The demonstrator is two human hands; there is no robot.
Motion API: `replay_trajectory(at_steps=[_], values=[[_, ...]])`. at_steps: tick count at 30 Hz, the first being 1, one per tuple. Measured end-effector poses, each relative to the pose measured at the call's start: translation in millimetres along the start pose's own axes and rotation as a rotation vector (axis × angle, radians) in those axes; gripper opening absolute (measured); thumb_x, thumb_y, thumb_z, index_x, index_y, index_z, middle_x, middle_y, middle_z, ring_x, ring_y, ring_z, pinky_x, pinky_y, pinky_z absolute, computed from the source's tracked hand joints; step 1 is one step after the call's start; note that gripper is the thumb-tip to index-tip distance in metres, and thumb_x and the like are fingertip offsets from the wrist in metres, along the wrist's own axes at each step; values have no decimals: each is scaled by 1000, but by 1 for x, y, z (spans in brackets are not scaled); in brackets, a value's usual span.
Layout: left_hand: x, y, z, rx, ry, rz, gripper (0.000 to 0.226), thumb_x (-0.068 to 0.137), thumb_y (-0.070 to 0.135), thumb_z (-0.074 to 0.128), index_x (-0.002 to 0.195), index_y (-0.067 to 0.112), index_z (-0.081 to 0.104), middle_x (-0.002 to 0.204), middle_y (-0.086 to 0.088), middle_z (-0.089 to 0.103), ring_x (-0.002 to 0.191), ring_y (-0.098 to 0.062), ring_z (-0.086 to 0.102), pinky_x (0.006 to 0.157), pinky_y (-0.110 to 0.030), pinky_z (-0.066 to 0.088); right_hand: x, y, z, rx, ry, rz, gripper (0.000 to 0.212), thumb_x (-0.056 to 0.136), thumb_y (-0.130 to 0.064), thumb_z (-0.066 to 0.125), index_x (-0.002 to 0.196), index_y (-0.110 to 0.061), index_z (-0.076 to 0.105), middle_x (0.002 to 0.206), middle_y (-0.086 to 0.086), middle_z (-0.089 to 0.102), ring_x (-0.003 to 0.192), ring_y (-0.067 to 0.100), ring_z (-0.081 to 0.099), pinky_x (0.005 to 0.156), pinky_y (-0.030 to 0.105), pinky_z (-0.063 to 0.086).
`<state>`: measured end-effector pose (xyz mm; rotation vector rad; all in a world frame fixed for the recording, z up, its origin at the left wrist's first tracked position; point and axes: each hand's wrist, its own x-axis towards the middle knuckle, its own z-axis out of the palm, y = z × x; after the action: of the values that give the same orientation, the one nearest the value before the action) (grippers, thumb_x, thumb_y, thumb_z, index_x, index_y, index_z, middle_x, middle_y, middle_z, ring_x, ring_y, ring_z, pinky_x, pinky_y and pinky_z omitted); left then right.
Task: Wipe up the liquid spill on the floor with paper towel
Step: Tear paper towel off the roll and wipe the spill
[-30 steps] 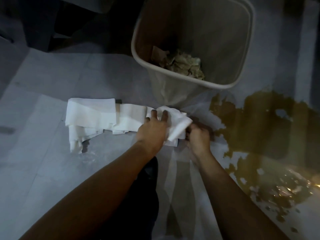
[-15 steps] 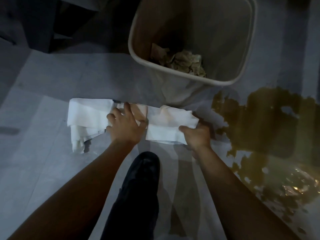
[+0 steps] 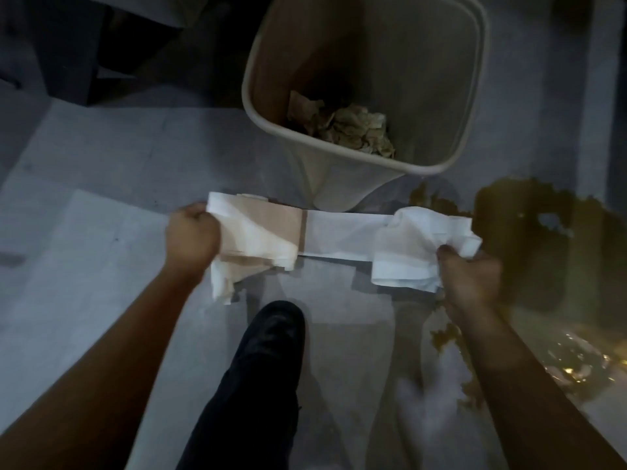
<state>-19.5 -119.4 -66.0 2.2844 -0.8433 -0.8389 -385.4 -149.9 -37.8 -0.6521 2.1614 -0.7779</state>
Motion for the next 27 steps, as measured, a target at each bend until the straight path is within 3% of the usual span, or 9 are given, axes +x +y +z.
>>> replay_trajectory(at_steps=[7, 10, 13, 16, 19, 22, 23, 25, 27], values=[[48, -33, -70, 277, 256, -211, 40, 83, 11, 52, 117, 8, 72, 122, -24, 67, 112, -45, 62, 101, -45, 51, 3, -11, -17, -72, 115, -83, 39, 85, -17, 73, 120, 0, 68, 97, 3, 66, 88, 23, 67, 77, 31, 52], [34, -29, -57, 408, 309, -111, 46, 90, 20, 53, 136, 13, 57, 139, -27, 47, 123, -50, 47, 104, -53, 42, -8, -17, -14, -113, 133, -152, 41, 85, -19, 72, 123, -4, 68, 108, 9, 72, 93, 25, 70, 83, 37, 57], [-14, -4, -7, 507, 173, 198, 58, 96, 54, 46, 143, 21, 45, 140, -24, 40, 124, -46, 41, 97, -57, 42, -33, -28, -4, -144, 119, -234, 38, 87, -21, 70, 123, -11, 68, 112, 5, 72, 100, 23, 69, 86, 31, 53], [-44, 15, 40, 653, -106, 181, 90, 81, 75, 55, 151, 32, 21, 144, -15, 30, 127, -41, 36, 95, -57, 47, -69, -34, 26, -209, 46, -306, 33, 87, -19, 73, 118, -10, 69, 106, 3, 70, 91, 17, 63, 74, 20, 41], [-35, 16, 42, 670, -167, 113, 96, 83, 55, 71, 154, 33, 11, 144, -16, 33, 126, -44, 41, 92, -56, 52, -105, -36, 72, -178, -104, -396, 28, 83, -14, 74, 110, -9, 70, 99, 4, 69, 81, 11, 57, 66, 10, 36], [-14, 7, 19, 423, -106, 52, 77, 90, 21, 66, 154, 26, 23, 131, -19, 55, 116, -42, 57, 88, -51, 52, -125, -42, 120, -220, -287, -438, 23, 84, -17, 70, 105, -8, 69, 91, -1, 64, 78, 13, 59, 59, 3, 38], [-9, 3, 9, 338, -70, 19, 71, 90, 17, 63, 152, 22, 29, 129, -19, 59, 115, -41, 59, 90, -49, 51, -127, -42, 137, -229, -380, -429, 24, 85, -21, 68, 104, -8, 67, 93, 2, 67, 81, 17, 63, 62, 5, 44], [-3, -8, -9, 223, -15, -59, 56, 91, 18, 61, 144, 16, 42, 128, -16, 61, 118, -40, 58, 97, -48, 49, -124, -42, 166, -339, -538, -401, 37, 84, -37, 59, 108, -9, 65, 104, 10, 69, 97, 27, 65, 83, 31, 56], [2, -21, -22, 160, -9, -100, 41, 90, 23, 60, 130, 14, 53, 118, -10, 64, 114, -37, 59, 98, -47, 51, -118, -40, 181, -575, -606, -330, 61, 83, -56, 52, 126, -14, 58, 131, 16, 57, 124, 37, 51, 102, 45, 46]])
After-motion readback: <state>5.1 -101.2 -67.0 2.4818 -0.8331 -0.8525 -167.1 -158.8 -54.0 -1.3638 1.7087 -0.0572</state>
